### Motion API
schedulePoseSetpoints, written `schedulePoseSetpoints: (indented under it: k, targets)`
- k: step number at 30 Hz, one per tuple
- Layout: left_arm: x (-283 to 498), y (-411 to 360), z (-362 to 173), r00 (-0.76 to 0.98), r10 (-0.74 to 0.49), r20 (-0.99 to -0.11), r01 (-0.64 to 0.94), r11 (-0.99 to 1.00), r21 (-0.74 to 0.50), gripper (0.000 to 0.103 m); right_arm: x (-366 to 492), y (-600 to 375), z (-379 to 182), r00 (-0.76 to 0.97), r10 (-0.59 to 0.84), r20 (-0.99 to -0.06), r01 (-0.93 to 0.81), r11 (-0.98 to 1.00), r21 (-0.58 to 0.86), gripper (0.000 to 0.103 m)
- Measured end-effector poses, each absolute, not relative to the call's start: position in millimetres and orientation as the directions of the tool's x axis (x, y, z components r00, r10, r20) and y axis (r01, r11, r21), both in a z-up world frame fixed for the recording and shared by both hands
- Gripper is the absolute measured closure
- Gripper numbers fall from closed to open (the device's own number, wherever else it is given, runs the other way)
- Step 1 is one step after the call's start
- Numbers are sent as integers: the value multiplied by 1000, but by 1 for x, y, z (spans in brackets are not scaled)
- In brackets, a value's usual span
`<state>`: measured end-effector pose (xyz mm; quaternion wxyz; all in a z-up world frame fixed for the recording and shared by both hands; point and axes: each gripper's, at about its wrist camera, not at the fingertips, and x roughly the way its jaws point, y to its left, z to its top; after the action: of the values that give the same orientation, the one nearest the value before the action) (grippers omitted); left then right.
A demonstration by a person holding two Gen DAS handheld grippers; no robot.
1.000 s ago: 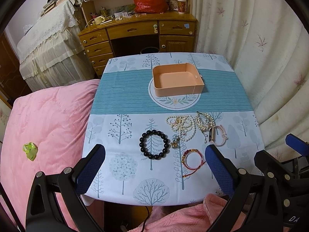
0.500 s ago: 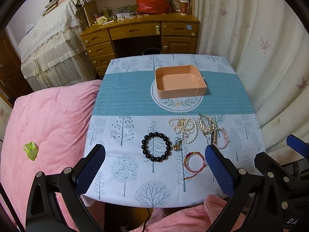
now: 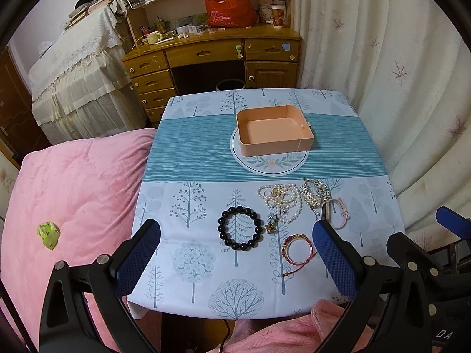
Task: Organize jewelry
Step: 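Grasp the black bead bracelet with the left tool while the right tool grasps the pink-strap watch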
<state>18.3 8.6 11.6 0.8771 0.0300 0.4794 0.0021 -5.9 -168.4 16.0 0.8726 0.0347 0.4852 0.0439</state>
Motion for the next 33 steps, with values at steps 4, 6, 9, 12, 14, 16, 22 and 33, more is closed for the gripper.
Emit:
schedulePoseSetpoints:
  k: [4,6,9,12,14,16,22,33]
  targets:
    - [21,16,7,511,-1,-859,31,999,17,1,-8,-169,15,513,140,-847,-53,990,132,0]
    - [24,24,-1,484,-42,-874,41,999,-25,1,-11,-173,13,511,173,-842,-55,984,169,0]
    - [29,33,-18,449,-60,-892,67,997,-34,1,-13,-180,7,558,164,-813,-34,984,175,0]
    - [33,44,-37,431,-46,-901,90,996,-8,1,-16,-183,-4,619,132,-774,-13,987,158,0]
    - [36,53,-53,408,-71,-910,116,993,-26,1,-19,-184,-17,653,79,-753,13,993,116,0]
    - [39,62,-69,385,-92,-918,133,990,-43,1,-20,-181,-32,659,43,-751,22,997,77,0]
    - [58,77,-124,323,-134,-937,211,975,-66,4,-25,-173,-79,637,-27,-770,44,999,2,2]
    - [106,78,-190,203,-88,-975,155,986,-56,30,-7,-153,-139,534,-42,-845,-15,998,-60,36]
